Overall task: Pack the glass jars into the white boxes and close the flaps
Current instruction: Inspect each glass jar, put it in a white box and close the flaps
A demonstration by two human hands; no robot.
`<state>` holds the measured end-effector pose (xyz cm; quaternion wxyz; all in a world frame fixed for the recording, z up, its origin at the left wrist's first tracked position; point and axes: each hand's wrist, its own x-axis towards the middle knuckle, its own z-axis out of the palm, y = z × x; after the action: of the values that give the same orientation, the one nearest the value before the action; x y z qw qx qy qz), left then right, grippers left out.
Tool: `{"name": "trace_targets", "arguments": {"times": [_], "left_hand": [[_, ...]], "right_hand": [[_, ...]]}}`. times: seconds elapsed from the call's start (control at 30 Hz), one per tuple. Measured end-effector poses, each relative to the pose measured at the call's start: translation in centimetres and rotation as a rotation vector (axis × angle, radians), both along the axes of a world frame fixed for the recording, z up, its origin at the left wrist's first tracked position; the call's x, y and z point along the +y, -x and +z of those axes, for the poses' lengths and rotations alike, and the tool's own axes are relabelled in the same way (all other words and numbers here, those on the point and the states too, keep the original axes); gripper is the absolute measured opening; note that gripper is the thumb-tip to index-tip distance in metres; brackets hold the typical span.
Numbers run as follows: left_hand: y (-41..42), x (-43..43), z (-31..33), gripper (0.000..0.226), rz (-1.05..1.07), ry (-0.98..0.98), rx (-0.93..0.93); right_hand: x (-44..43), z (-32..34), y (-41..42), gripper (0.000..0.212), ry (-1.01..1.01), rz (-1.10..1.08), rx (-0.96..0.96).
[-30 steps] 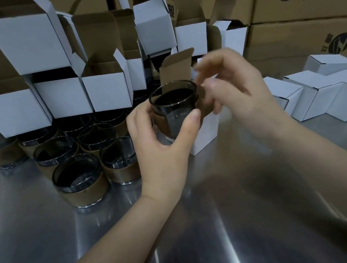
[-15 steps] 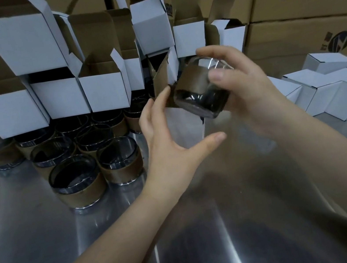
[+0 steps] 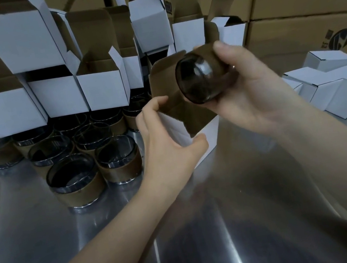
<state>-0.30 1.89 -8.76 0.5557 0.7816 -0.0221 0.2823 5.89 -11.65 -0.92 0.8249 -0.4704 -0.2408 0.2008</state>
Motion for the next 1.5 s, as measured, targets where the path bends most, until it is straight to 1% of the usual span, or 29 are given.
{"name": "trace_targets", "arguments": {"times": [0.07, 0.13, 0.2, 0.23, 0.3, 0.43, 0.6, 0.77, 0.93, 1.03, 1.1, 1.27, 1.5], "left_hand": [[-0.1, 0.0, 0.0, 0.078, 0.022, -0.017, -0.003], [-0.1, 0.2, 0.1, 0.081, 0.002, 0.001, -0.012], [-0.2, 0.4, 0.1, 0.080, -0.035, 0.036, -0.032], [-0.2, 0.5, 0.1, 0.080, -0.043, 0.054, -0.042], [-0.3, 0.6, 0.1, 0.078, -0.052, 0.081, -0.046], [-0.3, 0.8, 0.0, 0.076, -0.082, 0.125, -0.035], [-0.4, 0.8, 0.2, 0.070, -0.125, 0.193, -0.042], [-0.8, 1.0, -0.1, 0.068, -0.148, 0.222, -0.041], [-0.9, 1.3, -0.4, 0.071, -0.153, 0.186, -0.025], [-0.9, 1.3, -0.5, 0.071, -0.139, 0.177, -0.031], [-0.9, 1.3, -0.5, 0.071, -0.131, 0.170, -0.032], [-0.9, 1.4, -0.6, 0.073, -0.138, 0.163, -0.020], [-0.7, 1.4, -0.5, 0.073, -0.131, 0.156, -0.005]], "right_hand": [[0.0, 0.1, 0.0, 0.032, 0.148, -0.060, -0.173], [-0.2, 0.5, -0.1, 0.043, 0.323, -0.132, -0.387], [-0.3, 0.9, -0.2, 0.054, 0.538, -0.234, -0.624], [-0.3, 1.1, -0.2, 0.060, 0.620, -0.263, -0.705], [-0.2, 1.6, -0.3, 0.068, 0.711, -0.278, -0.776], [-0.5, 2.6, -1.0, 0.059, 0.836, -0.203, -0.883], [-0.9, 3.1, -2.0, 0.060, 0.992, -0.069, -0.954], [-0.3, 3.2, -1.9, 0.063, 1.155, -0.069, -1.202], [0.3, 3.8, -1.5, 0.058, 1.246, 0.013, -1.277], [0.7, 4.1, -1.6, 0.061, 1.343, 0.055, -1.328], [0.9, 4.3, -1.7, 0.064, 1.410, 0.088, -1.327], [1.6, 4.8, -2.1, 0.065, 1.469, 0.156, -1.358], [2.1, 5.4, -2.4, 0.063, 1.586, 0.238, -1.305]]}}
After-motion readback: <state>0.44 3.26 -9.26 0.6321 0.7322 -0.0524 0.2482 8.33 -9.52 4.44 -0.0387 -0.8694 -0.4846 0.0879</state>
